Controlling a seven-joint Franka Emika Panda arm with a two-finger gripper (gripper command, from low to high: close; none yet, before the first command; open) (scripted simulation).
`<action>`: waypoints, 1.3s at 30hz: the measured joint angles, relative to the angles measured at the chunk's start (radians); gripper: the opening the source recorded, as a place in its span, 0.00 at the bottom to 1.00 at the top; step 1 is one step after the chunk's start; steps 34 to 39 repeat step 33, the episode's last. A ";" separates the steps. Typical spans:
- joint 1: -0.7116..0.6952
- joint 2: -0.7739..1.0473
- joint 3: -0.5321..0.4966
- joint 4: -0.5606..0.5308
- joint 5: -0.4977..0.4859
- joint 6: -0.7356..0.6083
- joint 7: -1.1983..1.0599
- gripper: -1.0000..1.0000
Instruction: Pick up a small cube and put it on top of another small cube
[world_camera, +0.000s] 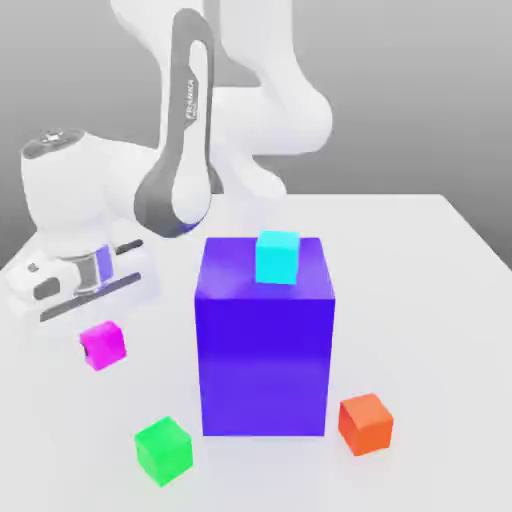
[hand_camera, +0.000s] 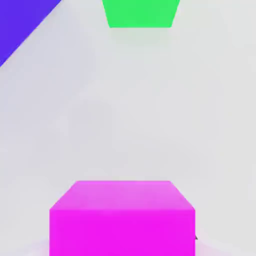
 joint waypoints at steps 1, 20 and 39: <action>0.013 -0.002 0.006 0.006 -0.005 -0.007 -0.016 0.00; 0.215 -0.001 0.053 0.141 -0.064 -0.102 -0.283 0.00; 0.160 0.213 0.169 0.180 0.161 0.046 -0.480 1.00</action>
